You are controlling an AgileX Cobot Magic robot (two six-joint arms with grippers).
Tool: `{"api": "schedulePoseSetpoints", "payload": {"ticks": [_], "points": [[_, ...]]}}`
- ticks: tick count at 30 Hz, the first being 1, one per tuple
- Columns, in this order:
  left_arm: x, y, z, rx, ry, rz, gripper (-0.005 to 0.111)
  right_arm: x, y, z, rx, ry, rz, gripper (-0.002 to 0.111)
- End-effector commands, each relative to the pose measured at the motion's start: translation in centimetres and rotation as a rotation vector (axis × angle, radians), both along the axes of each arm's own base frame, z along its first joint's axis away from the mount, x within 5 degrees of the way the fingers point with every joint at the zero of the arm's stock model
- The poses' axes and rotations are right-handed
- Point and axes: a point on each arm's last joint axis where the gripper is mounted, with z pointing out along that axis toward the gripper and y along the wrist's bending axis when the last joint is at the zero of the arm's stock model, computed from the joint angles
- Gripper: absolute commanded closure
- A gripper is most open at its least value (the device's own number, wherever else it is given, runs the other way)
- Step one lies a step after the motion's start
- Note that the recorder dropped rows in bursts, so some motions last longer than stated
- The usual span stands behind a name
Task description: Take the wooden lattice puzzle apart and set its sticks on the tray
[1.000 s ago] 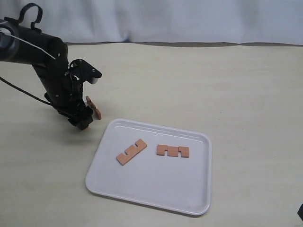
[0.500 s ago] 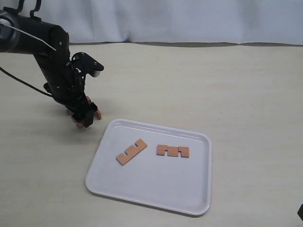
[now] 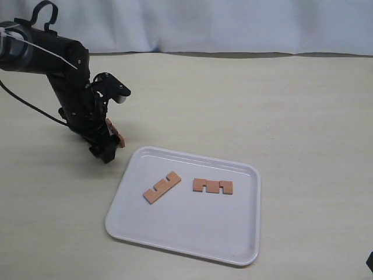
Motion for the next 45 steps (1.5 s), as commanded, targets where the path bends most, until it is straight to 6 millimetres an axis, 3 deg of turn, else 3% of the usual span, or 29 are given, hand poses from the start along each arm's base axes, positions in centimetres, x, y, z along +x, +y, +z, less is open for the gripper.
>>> {"api": "schedulePoseSetpoints", "payload": {"ticks": [1, 5, 13, 25, 35, 40, 45], "points": [[0.3, -0.1, 0.1, -0.021, -0.016, 0.007, 0.011, 0.0, 0.0, 0.0, 0.006, -0.005, 0.003, 0.104], [0.2, -0.2, 0.1, -0.031, -0.008, 0.01, 0.027, 0.0, 0.0, 0.0, 0.006, -0.005, 0.003, 0.104], [-0.4, 0.0, 0.1, -0.007, 0.052, 0.003, 0.105, 0.0, 0.0, 0.0, 0.006, -0.005, 0.003, 0.104], [-0.7, -0.5, 2.8, -0.093, 0.023, 0.053, 0.107, 0.0, 0.0, 0.0, 0.006, -0.005, 0.003, 0.104], [-2.2, -1.9, 7.3, -0.214, 0.014, 0.071, 0.107, 0.0, 0.0, 0.0, 0.006, -0.005, 0.003, 0.104], [-5.0, -6.2, 8.6, -0.209, 0.037, -0.071, 0.107, 0.0, 0.0, 0.0, 0.006, -0.005, 0.003, 0.104], [-9.4, -12.3, 8.5, -0.206, 0.057, -0.258, 0.107, 0.0, 0.0, 0.0, 0.006, -0.005, 0.003, 0.104]]}}
